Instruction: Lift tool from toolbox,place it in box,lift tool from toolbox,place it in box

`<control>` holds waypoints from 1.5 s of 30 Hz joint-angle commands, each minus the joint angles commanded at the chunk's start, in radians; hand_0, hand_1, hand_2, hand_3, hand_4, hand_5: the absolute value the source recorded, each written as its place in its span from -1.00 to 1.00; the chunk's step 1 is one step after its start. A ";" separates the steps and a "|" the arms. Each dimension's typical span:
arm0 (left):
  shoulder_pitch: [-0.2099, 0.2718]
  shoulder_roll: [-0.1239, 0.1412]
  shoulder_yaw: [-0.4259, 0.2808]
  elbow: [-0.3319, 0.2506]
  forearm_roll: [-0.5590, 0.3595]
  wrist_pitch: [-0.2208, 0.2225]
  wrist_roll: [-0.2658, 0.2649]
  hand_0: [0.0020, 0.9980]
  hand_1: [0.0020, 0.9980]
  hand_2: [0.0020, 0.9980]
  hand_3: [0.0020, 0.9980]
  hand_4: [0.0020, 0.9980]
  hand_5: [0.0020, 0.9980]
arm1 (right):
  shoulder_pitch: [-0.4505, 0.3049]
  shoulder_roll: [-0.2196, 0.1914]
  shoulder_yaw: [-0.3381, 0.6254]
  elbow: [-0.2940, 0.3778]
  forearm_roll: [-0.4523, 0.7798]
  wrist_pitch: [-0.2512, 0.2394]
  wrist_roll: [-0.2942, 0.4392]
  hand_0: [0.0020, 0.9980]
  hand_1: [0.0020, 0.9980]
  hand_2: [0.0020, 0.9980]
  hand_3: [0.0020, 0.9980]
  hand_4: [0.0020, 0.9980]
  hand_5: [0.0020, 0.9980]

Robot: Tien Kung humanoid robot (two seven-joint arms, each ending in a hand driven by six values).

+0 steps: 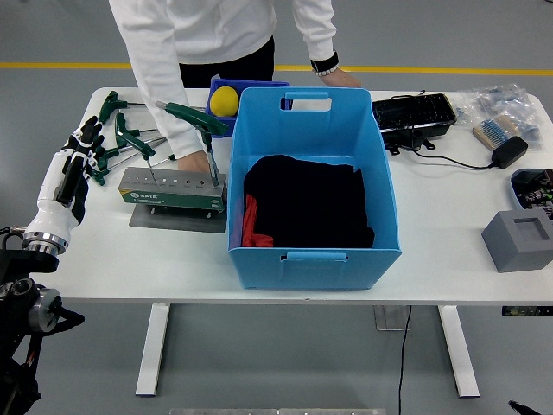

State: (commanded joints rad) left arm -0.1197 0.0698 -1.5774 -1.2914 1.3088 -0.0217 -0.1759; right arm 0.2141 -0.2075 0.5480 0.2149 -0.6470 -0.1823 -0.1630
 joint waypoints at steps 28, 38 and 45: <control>-0.563 0.314 0.497 0.153 0.960 0.003 -0.232 1.00 1.00 1.00 1.00 1.00 0.02 | -0.003 -0.004 -0.003 0.002 0.009 0.000 -0.003 0.24 0.19 0.34 0.08 0.55 0.31; -0.736 0.292 0.674 0.341 0.960 -0.022 -0.210 0.93 1.00 0.95 0.91 1.00 0.02 | 0.005 -0.009 -0.012 0.004 0.026 -0.001 -0.002 0.24 0.20 0.34 0.08 0.55 0.31; -0.771 0.258 0.681 0.459 0.960 -0.034 -0.200 0.71 0.64 0.54 0.63 1.00 0.05 | 0.008 -0.011 -0.014 0.005 0.027 0.000 -0.003 0.24 0.19 0.34 0.08 0.55 0.31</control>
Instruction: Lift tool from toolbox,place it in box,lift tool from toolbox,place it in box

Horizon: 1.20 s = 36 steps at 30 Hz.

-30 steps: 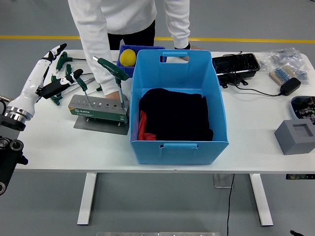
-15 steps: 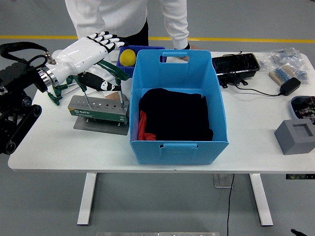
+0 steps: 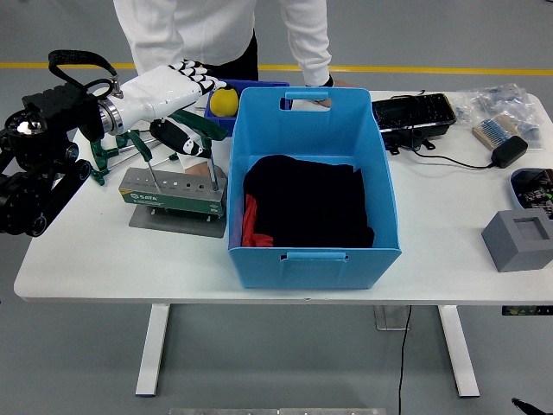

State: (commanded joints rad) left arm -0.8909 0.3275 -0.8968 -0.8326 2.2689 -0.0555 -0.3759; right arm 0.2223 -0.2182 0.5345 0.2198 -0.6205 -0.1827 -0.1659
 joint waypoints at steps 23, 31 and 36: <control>-0.059 -0.086 0.025 0.170 -0.047 -0.007 -0.004 -0.26 -0.32 -0.38 -0.10 1.00 0.19 | 0.016 -0.009 -0.003 0.003 0.001 -0.002 0.000 0.24 0.20 0.34 0.08 0.56 0.31; -0.077 -0.096 0.052 0.200 -0.066 -0.003 0.007 -0.38 -0.54 -0.52 -0.42 1.00 0.52 | 0.019 -0.011 -0.004 0.003 0.002 -0.002 0.000 0.24 0.20 0.34 0.09 0.56 0.31; -0.084 -0.100 0.065 0.213 -0.073 -0.009 0.013 -0.38 -0.54 -0.52 -0.42 1.00 0.52 | 0.020 -0.012 -0.005 0.003 0.003 -0.002 0.001 0.24 0.20 0.34 0.09 0.56 0.31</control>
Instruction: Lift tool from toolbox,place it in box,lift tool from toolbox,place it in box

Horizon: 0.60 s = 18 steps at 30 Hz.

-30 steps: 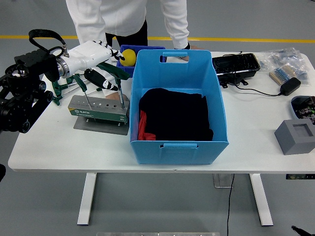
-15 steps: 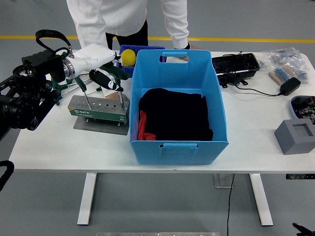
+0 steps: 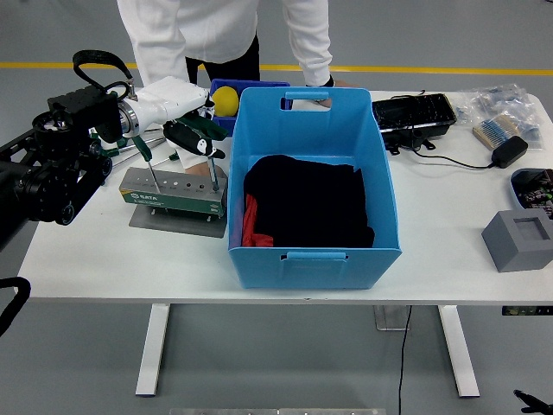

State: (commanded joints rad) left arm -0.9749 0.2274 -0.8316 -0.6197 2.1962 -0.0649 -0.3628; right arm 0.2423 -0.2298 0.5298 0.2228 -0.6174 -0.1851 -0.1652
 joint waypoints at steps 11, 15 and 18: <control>-0.012 -0.010 0.030 0.027 -0.061 -0.018 0.010 -0.53 -0.74 -0.71 -0.64 1.00 0.64 | -0.004 -0.001 0.003 0.001 -0.006 0.000 -0.001 0.24 0.20 0.34 0.09 0.56 0.31; -0.013 -0.012 0.036 0.026 -0.062 -0.015 0.010 -0.62 -0.89 -0.82 -0.78 1.00 0.64 | -0.006 0.000 0.005 0.001 -0.009 -0.001 -0.002 0.24 0.20 0.34 0.09 0.56 0.31; -0.012 -0.014 0.040 0.028 -0.064 -0.010 0.009 -0.62 -0.89 -0.82 -0.78 1.00 0.64 | -0.007 -0.001 0.006 0.001 -0.011 0.000 -0.002 0.24 0.20 0.34 0.09 0.56 0.31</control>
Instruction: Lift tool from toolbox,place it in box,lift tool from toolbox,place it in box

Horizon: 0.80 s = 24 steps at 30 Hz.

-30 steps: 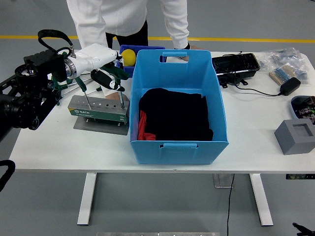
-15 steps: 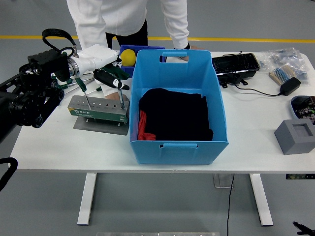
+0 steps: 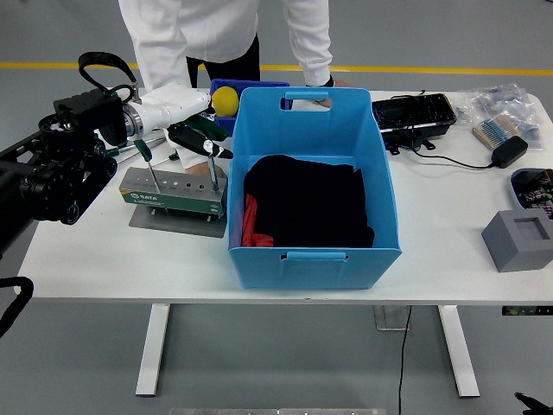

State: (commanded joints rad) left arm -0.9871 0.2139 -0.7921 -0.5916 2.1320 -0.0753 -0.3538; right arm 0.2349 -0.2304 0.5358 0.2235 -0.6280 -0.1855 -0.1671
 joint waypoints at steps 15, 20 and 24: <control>-0.003 0.003 0.011 -0.002 -0.020 0.046 -0.018 -0.70 -1.00 -0.99 -0.95 1.00 0.58 | 0.000 0.001 -0.001 0.000 0.002 -0.002 0.002 0.24 0.20 0.34 0.09 0.56 0.30; -0.009 0.006 0.012 -0.008 -0.034 0.051 -0.022 -0.70 -1.00 -1.00 -0.96 1.00 0.58 | 0.002 0.000 -0.005 0.000 0.009 -0.002 0.004 0.24 0.20 0.34 0.09 0.56 0.30; -0.015 0.010 0.007 -0.015 -0.050 0.051 -0.026 -0.70 -1.00 -1.00 -0.96 1.00 0.58 | 0.003 0.000 -0.006 0.000 0.011 -0.002 0.004 0.24 0.20 0.34 0.09 0.56 0.30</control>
State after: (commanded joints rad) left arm -1.0018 0.2242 -0.7846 -0.6064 2.0821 -0.0246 -0.3794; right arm 0.2377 -0.2309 0.5295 0.2231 -0.6168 -0.1871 -0.1635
